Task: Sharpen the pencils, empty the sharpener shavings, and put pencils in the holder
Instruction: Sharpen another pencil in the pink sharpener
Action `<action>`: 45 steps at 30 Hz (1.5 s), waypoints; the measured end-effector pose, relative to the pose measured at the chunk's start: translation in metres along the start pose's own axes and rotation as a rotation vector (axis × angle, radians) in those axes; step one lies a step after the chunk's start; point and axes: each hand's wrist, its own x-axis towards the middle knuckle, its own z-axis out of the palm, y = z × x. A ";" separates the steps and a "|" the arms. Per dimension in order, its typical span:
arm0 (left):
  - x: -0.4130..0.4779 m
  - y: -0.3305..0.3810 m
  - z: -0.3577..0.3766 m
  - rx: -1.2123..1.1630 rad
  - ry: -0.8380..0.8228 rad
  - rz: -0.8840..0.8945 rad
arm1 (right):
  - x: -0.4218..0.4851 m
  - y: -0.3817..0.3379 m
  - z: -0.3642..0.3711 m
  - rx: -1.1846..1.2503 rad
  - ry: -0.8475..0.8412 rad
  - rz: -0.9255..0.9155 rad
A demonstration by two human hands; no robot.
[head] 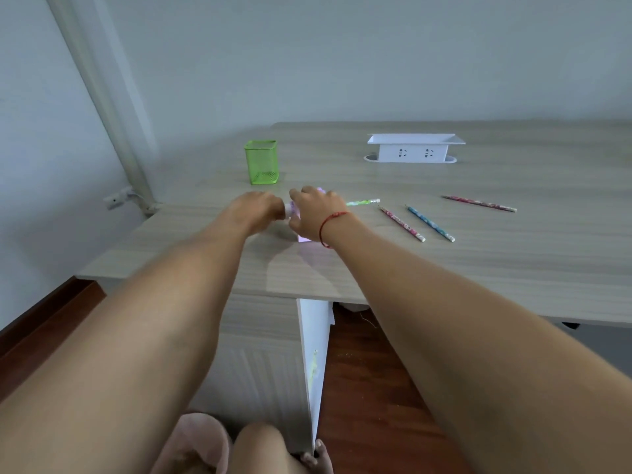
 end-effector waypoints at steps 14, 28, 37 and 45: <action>-0.010 -0.001 -0.033 -0.069 0.201 0.016 | -0.002 0.002 -0.009 -0.024 -0.030 0.005; -0.055 0.019 -0.023 -0.085 0.230 0.071 | -0.006 -0.005 -0.019 -0.027 -0.054 0.043; -0.058 0.031 0.003 -0.032 0.037 0.024 | -0.006 -0.002 -0.019 -0.038 -0.075 -0.005; -0.039 0.024 0.027 -0.011 -0.011 -0.013 | -0.004 0.002 -0.010 -0.075 -0.016 -0.041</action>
